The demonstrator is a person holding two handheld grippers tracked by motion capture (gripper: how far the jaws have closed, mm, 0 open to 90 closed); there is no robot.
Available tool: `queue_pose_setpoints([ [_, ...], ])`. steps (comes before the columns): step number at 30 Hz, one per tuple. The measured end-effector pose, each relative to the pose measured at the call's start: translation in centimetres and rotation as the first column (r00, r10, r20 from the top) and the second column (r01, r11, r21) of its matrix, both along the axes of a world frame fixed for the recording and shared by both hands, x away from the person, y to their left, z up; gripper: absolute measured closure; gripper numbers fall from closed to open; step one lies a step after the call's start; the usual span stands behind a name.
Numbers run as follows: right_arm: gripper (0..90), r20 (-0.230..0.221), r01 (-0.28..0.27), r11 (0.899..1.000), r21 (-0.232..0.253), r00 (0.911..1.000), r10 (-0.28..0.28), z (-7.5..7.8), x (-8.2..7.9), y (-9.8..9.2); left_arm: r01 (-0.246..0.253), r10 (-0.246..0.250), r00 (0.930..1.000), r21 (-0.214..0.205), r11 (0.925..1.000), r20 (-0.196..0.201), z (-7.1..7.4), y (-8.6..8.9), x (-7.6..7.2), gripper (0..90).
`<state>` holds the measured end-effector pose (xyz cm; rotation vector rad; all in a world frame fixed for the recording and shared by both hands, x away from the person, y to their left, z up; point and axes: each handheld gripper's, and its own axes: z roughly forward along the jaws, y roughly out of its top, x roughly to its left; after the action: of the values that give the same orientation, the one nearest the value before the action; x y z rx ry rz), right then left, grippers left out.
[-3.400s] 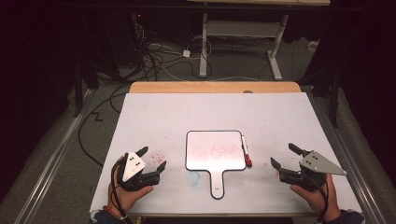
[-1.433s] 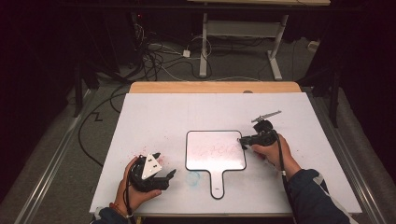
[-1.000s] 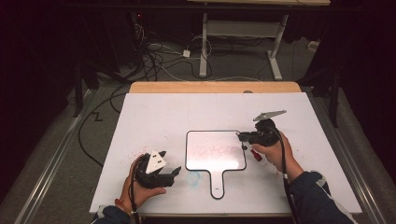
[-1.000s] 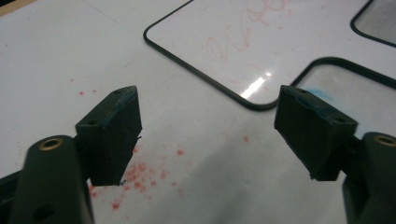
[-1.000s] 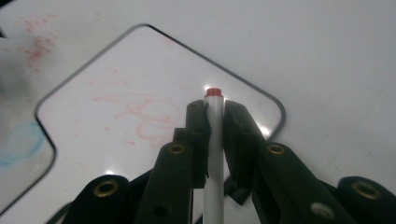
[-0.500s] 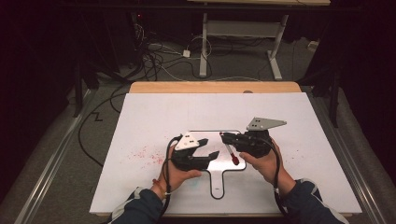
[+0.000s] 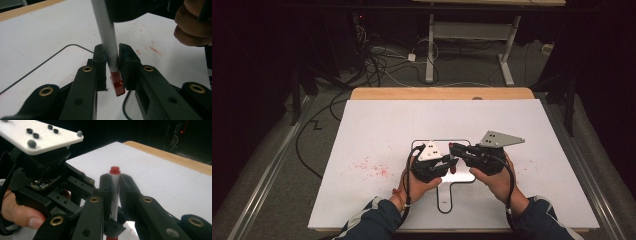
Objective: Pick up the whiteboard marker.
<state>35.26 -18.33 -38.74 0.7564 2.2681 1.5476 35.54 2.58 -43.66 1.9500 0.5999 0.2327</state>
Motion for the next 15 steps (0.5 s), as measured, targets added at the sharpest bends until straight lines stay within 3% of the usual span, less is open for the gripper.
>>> queue_pose_setpoints([
  [5, 81.0, 0.028, -0.001, 1.000, -0.015, 0.9996, 0.002, 0.1, -0.5, 0.3, -0.019, 0.018, 0.9995, 0.028, 0.9994, 0.027, -0.1, 0.5, 0.3, 78.5],
  [7, 74.2, 0.026, 0.010, 1.000, -0.007, 0.9996, -0.010, 0.1, -0.6, 0.3, -0.036, 0.033, 0.9982, 0.058, 0.9977, 0.050, -0.2, 0.8, 0.4, 78.5],
  [9, 64.8, 0.032, 0.029, 1.000, -0.003, 0.9991, -0.028, 0.2, -0.7, -0.2, -0.052, 0.049, 0.9973, 0.057, 0.9970, 0.054, -0.5, 1.5, 0.7, 78.5],
  [12, 51.3, 0.076, 0.074, 0.997, -0.033, 0.9946, -0.071, 0.2, -1.0, -1.4, -0.085, 0.081, 0.9950, 0.061, 0.9946, 0.059, -1.1, 2.9, 1.3, 78.6],
  [15, 44.6, 0.093, 0.084, 0.994, -0.067, 0.9926, -0.078, -0.4, -1.4, -3.1, -0.110, 0.107, 0.9929, 0.067, 0.9916, 0.052, -2.1, 4.0, 1.8, 78.6],
])
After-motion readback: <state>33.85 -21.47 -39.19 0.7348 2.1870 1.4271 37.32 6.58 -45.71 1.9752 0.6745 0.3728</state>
